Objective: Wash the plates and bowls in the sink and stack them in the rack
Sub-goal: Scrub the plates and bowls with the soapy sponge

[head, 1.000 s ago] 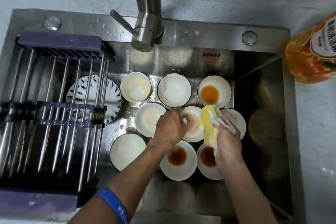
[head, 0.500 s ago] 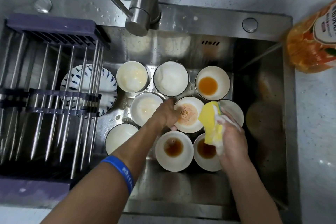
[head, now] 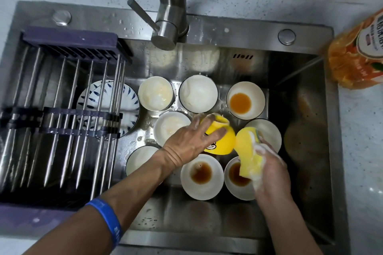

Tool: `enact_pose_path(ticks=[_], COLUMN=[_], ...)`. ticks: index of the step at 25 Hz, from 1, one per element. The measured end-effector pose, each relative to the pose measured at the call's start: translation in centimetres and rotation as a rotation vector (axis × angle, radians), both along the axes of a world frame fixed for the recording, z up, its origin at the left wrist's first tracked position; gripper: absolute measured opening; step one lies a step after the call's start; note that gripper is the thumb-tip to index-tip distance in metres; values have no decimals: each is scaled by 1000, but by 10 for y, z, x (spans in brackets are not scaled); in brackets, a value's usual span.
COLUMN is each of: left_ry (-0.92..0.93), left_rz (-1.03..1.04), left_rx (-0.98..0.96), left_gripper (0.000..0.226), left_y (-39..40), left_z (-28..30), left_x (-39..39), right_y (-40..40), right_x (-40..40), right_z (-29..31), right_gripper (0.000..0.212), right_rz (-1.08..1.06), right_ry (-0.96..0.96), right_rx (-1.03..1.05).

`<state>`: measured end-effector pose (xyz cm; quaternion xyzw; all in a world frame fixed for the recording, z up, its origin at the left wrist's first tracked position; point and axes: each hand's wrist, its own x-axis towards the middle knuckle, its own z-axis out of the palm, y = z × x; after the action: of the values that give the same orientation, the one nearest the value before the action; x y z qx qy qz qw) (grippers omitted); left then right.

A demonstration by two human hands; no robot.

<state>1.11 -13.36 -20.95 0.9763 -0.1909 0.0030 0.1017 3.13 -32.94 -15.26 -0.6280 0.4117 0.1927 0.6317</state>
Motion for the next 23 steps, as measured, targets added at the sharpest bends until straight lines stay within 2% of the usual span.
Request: enact_pose_path(ticks=[2, 3, 4, 5, 7, 8, 9, 10, 11, 13, 15, 16, 18, 19, 21, 22, 23], left_ry=[57, 145, 281, 419, 603, 629, 621, 597, 571, 583, 613, 577, 483, 482, 518, 530, 521], left_rz=[138, 292, 487, 695, 1000, 1048, 1071, 1082, 1075, 1097, 1124, 1135, 1161, 1181, 1221, 1216, 1188], left_rx=[-129, -316, -584, -875, -1397, -1597, -1700, -1692, -1661, -1619, -1663, -1682, -1654, -1650, -1604, -1570, -1506], left_gripper=[84, 88, 89, 86, 71, 56, 41, 30, 25, 24, 25, 23, 20, 18, 22, 23, 21], left_y=[-5, -10, -14, -17, -24, -29, -31, -32, -31, -32, -34, -34, -33, -33, -32, -33, -33], left_z=[5, 9, 14, 19, 28, 33, 37, 40, 41, 38, 41, 45, 50, 53, 55, 53, 55], left_x=[0, -1, -2, -2, -4, -5, -6, -5, -5, -6, -6, -4, 2, 4, 3, 3, 1], right_y=[-3, -2, 1, 7, 22, 29, 36, 42, 49, 65, 70, 71, 74, 77, 82, 84, 85], right_x=[-3, -5, -7, -8, -8, -7, -5, -2, 3, 16, 25, 26, 27, 27, 27, 28, 27], right_z=[0, 1, 3, 6, 12, 11, 9, 5, 5, 10, 9, 10, 11, 14, 13, 9, 5], right_gripper=[39, 32, 25, 27, 32, 28, 22, 18, 13, 14, 10, 3, 11, 11, 13, 11, 8], right_rz=[-8, 7, 36, 91, 330, 529, 751, 988, 1201, 1418, 1379, 1369, 1439, 1428, 1247, 1146, 1125], right_ry=[-8, -42, -119, -242, -541, -681, -803, -879, -846, -674, -646, -637, -533, -464, -491, -557, -612], right_rx=[-7, -50, -106, -163, -300, -402, -537, -676, -780, -774, -679, -722, -828, -749, -520, -508, -600])
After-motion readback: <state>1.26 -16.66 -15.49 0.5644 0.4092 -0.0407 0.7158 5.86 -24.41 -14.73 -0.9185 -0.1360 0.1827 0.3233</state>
